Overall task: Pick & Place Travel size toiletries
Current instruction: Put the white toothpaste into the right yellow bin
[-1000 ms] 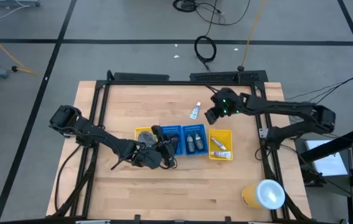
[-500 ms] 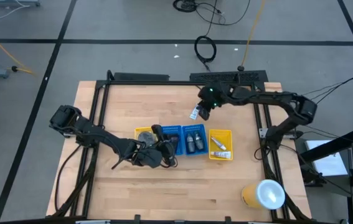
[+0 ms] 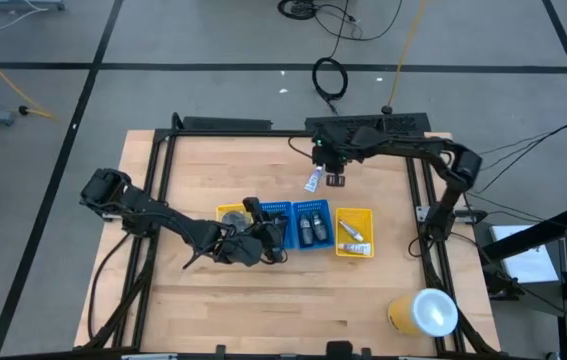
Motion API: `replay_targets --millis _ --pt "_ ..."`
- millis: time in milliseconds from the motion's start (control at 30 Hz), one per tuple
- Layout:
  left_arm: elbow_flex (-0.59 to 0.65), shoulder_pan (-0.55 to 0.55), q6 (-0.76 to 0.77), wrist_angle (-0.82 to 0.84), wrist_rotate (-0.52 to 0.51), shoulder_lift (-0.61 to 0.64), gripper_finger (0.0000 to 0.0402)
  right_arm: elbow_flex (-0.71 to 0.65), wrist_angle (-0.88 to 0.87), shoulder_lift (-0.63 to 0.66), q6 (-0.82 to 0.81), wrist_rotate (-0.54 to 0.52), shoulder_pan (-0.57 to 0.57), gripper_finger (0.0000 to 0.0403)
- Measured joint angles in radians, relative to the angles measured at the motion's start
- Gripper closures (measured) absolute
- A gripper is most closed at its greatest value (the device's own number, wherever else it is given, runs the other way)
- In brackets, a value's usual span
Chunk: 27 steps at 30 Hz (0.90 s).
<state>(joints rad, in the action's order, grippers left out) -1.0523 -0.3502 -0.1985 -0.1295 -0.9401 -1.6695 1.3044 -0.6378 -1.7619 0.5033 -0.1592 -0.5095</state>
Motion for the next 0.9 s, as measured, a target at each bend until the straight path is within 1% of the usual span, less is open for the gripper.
replay_targets --millis 133,233,367,500,667,900 --pt "0.000 0.006 0.001 0.001 0.013 0.000 0.0282 0.011 0.005 -0.044 0.080 -0.002 0.006 0.0305" --pt "0.000 0.011 0.003 0.002 0.063 0.000 0.0282 0.011 0.000 -0.070 0.157 -0.011 0.018 0.0312" --pt "0.000 0.021 0.003 0.007 0.131 0.000 0.0282 0.011 0.026 -0.071 0.254 -0.078 0.043 0.0319" --pt "0.000 0.024 0.006 0.008 0.134 0.000 0.0282 0.011 0.095 -0.072 0.300 -0.152 0.065 0.0320" --pt "0.000 0.023 0.006 0.009 0.135 0.000 0.0282 0.011 0.111 -0.071 0.349 -0.099 0.067 0.0312" --pt "0.000 0.025 0.018 0.030 0.136 0.000 0.0282 0.010 0.111 -0.071 0.354 -0.094 0.067 0.0286"
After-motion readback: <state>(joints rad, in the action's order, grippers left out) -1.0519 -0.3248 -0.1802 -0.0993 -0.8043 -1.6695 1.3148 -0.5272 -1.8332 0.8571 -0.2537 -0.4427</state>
